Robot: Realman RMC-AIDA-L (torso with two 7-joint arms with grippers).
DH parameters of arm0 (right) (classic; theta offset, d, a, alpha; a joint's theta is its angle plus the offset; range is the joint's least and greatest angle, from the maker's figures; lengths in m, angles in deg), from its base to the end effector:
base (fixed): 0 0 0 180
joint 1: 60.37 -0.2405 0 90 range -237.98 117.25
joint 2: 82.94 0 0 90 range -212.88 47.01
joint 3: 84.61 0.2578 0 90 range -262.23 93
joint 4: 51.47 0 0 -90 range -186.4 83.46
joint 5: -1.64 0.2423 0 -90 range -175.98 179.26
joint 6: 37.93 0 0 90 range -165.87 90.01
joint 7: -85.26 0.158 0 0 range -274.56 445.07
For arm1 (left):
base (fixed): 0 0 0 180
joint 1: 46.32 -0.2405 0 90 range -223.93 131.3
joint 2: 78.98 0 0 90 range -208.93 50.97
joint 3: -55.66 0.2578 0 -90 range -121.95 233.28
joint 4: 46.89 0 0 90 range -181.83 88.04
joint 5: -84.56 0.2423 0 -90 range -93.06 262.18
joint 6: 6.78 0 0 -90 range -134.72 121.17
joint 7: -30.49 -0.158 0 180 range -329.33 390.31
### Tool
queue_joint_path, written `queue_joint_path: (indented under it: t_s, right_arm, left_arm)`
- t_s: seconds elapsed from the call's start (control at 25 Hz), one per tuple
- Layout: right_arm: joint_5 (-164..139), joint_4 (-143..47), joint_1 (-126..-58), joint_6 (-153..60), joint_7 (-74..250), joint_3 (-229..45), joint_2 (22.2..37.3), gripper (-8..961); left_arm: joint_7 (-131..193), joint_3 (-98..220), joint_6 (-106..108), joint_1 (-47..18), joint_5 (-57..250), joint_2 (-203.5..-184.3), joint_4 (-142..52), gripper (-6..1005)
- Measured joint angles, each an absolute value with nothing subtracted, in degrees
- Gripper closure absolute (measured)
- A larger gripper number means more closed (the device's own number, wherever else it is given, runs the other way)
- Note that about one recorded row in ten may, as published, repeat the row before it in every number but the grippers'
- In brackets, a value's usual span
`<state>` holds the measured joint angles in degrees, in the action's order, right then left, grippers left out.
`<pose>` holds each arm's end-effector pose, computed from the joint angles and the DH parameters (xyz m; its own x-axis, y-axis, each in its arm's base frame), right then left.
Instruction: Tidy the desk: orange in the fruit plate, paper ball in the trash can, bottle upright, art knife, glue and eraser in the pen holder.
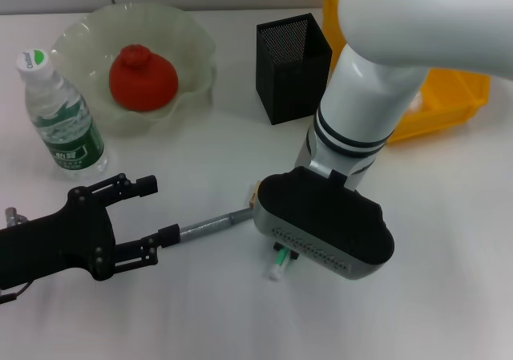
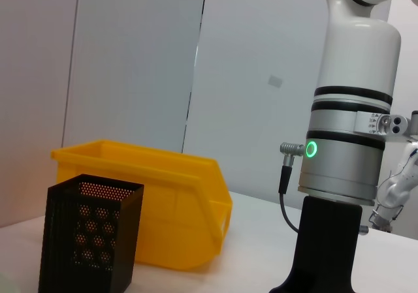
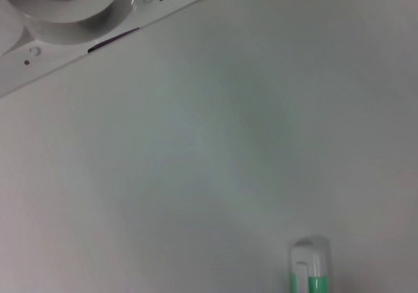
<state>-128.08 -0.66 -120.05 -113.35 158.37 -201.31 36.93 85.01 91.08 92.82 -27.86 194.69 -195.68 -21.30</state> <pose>0.1045 0.3517 -0.1666 0.3950 0.8847 0.2475 0.7173 -0.4654 0.5186 -0.3366 0.2655 -0.0163 0.7477 0.2018 0.6327 0.3964 -0.8999 -0.1815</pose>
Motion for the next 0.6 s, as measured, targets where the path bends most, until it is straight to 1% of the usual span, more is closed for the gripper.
queue_joint_path:
  t_s: [0.2, 0.6]
  right_arm:
    - [-128.1, -0.7, -120.0, -113.2, 158.4, -201.4, 36.94, 799]
    - [-128.4, 2.1, -118.8, -115.9, 159.9, -197.8, 36.95, 798]
  left_arm:
    - [85.1, 91.1, 92.9, -27.9, 194.6, -195.66, -21.3, 199]
    - [85.4, 91.1, 93.2, -28.1, 194.4, -195.51, -21.4, 200]
